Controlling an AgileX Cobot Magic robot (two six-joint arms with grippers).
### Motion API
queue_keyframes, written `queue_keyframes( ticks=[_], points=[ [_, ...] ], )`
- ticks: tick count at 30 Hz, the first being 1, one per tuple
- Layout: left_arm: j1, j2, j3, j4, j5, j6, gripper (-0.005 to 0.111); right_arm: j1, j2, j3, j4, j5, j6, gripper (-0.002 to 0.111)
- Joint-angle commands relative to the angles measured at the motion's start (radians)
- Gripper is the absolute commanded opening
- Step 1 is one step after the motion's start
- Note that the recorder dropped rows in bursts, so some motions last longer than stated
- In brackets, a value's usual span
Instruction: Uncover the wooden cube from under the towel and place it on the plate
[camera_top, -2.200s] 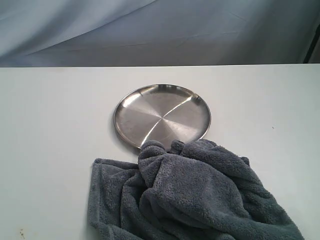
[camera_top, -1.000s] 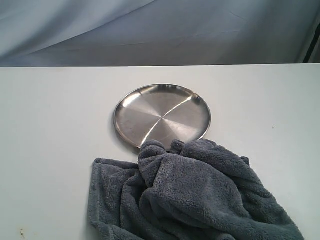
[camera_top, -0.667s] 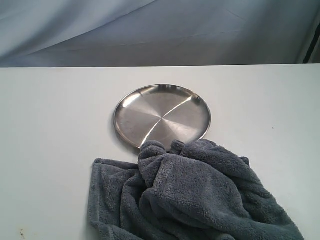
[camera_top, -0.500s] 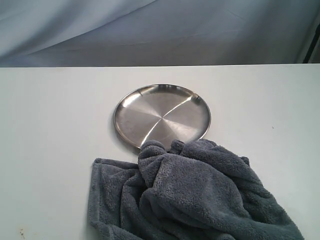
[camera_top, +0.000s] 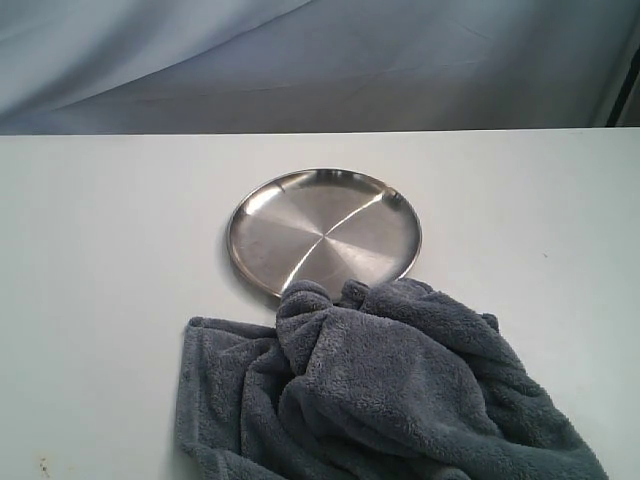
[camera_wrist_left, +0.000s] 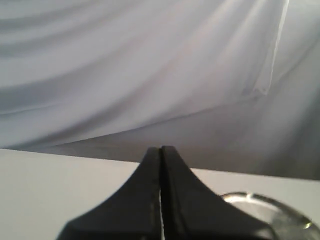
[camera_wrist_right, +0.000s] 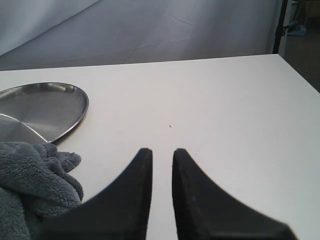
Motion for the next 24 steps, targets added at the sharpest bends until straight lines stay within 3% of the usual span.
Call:
queue_keyframes(
  ticks=[1, 5, 11, 24],
  points=[
    [-0.013, 0.085, -0.119, 0.012, 0.225, 0.252, 0.0, 0.0, -0.006, 0.003, 0.005, 0.012, 0.004, 0.003],
    [-0.079, 0.172, -0.183, -0.034, 0.243, 0.296, 0.0, 0.0, -0.006, 0.003, 0.005, 0.012, 0.004, 0.003],
    [-0.137, 0.348, -0.28, -0.048, 0.389, 0.309, 0.0, 0.0, -0.006, 0.003, 0.005, 0.012, 0.004, 0.003],
    [-0.275, 0.677, -0.423, -0.183, 0.577, 0.51, 0.0, 0.0, -0.006, 0.003, 0.005, 0.012, 0.004, 0.003]
  ],
)
